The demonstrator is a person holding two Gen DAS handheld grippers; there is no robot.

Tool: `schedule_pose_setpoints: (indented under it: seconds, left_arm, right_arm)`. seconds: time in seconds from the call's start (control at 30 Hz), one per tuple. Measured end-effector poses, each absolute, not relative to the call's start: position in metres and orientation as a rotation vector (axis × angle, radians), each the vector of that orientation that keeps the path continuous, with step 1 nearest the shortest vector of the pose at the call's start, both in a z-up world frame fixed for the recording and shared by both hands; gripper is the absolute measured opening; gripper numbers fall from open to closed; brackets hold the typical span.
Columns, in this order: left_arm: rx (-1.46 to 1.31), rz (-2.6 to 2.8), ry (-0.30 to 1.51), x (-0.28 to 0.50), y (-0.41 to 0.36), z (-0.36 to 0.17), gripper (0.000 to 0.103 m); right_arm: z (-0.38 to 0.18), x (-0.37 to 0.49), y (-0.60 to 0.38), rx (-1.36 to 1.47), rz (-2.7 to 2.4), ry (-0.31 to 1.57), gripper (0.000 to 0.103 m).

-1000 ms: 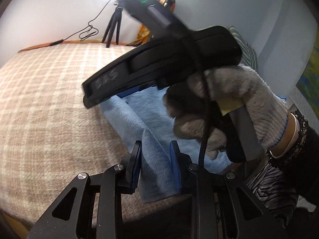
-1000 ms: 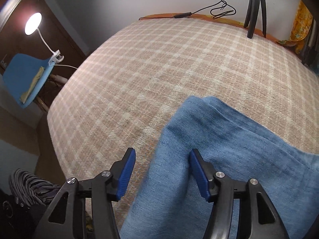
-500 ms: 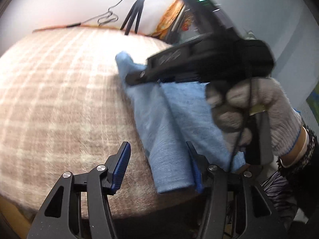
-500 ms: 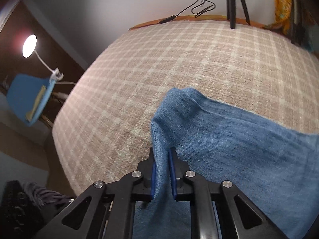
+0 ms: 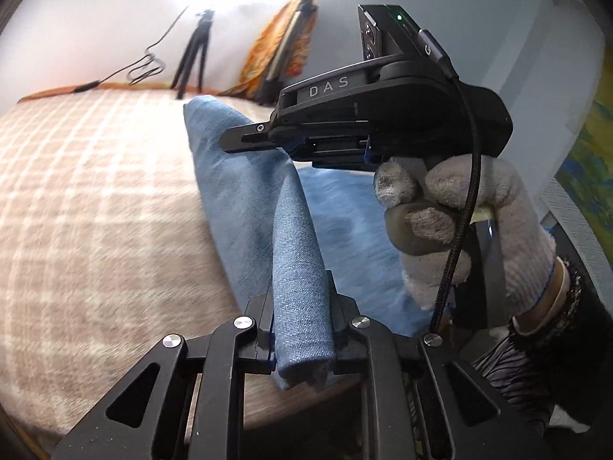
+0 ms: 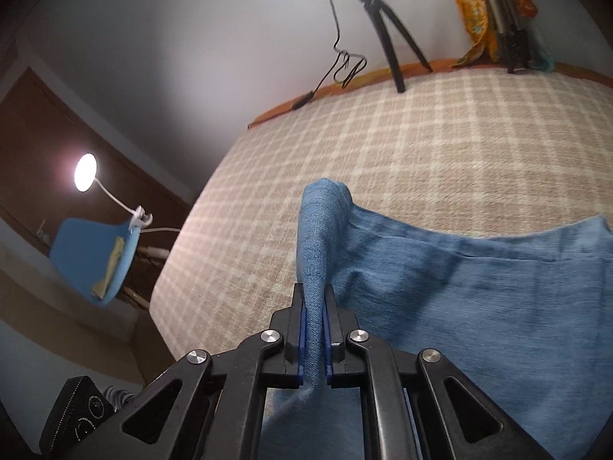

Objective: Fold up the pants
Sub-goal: 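Lift and fold the jeans edge over with both tools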

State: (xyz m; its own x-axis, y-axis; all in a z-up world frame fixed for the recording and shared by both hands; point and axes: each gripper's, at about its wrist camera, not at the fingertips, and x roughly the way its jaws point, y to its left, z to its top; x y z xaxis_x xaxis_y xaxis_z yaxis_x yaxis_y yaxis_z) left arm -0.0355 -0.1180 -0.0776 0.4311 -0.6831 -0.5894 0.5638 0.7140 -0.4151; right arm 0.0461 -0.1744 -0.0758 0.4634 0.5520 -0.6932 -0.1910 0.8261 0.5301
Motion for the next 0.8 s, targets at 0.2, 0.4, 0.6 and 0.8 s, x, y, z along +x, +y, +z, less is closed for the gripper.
schedule_pose_setpoints:
  seconds: [0.2, 0.4, 0.6, 0.8]
  left_arm:
    - [-0.149, -0.851, 0.760, -0.035, -0.146, -0.059, 0.015]
    - [-0.132, -0.913, 0.749, -0.028, -0.187, -0.055, 0.015]
    - [-0.127, -0.969, 0.769, -0.024, -0.229, -0.062, 0.015]
    - [-0.095, -1.019, 0.766, -0.007, -0.266, -0.063, 0.015]
  right_arm:
    - [-0.053, 0.027, -0.218, 0.471, 0.424, 0.902, 0.004]
    - [-0.044, 0.007, -0.262, 0.511, 0.357, 0.846, 0.004]
    - [-0.040, -0.010, -0.306, 0.540, 0.287, 0.812, 0.004]
    - [-0.036, -0.025, -0.354, 0.582, 0.210, 0.764, 0.003]
